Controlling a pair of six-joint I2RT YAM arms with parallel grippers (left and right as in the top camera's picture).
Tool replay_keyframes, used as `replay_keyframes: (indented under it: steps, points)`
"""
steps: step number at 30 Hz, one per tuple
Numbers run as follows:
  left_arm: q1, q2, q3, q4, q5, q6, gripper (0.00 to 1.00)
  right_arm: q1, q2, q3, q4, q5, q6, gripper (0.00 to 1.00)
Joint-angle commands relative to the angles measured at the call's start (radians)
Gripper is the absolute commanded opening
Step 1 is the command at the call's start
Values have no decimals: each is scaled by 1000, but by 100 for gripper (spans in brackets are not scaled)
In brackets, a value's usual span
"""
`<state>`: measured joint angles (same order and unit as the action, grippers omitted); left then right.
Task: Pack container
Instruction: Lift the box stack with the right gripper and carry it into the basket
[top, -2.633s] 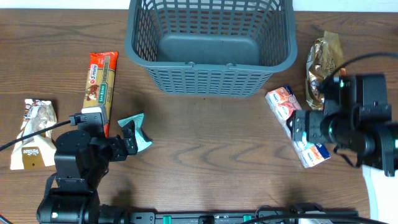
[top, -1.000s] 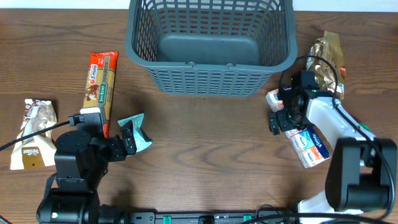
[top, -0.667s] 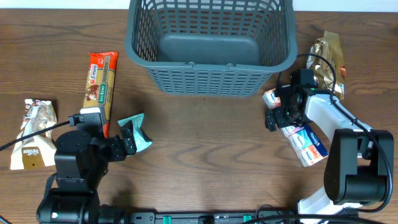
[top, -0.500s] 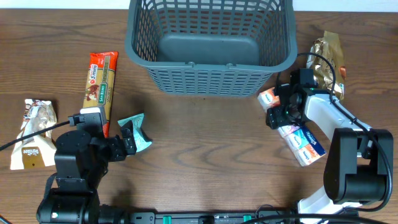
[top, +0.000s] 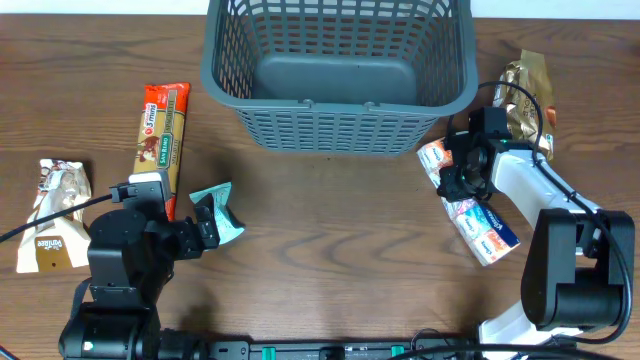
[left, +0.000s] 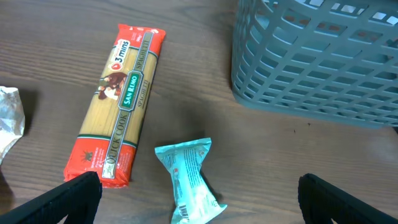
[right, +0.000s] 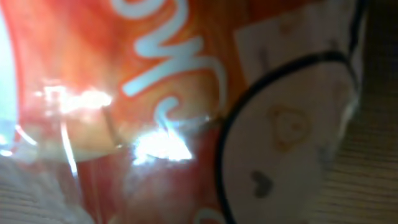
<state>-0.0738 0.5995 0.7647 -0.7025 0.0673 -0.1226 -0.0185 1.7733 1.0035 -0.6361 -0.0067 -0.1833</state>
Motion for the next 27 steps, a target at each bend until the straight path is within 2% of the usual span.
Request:
replay_keyframes:
  steps: [1,9,19,27]
  points:
    - [-3,0,20,-1,-13,16,98,-3,62,-36,-1,27,46,1]
    - [-3,0,20,-1,-13,17,98,-3,-35,-35,-12,21,121,1]
    - [-3,0,20,-8,-13,17,98,-3,-389,-35,-35,-5,237,1]
    - [-3,0,20,-55,-13,17,98,-18,-676,-35,-38,275,493,1]
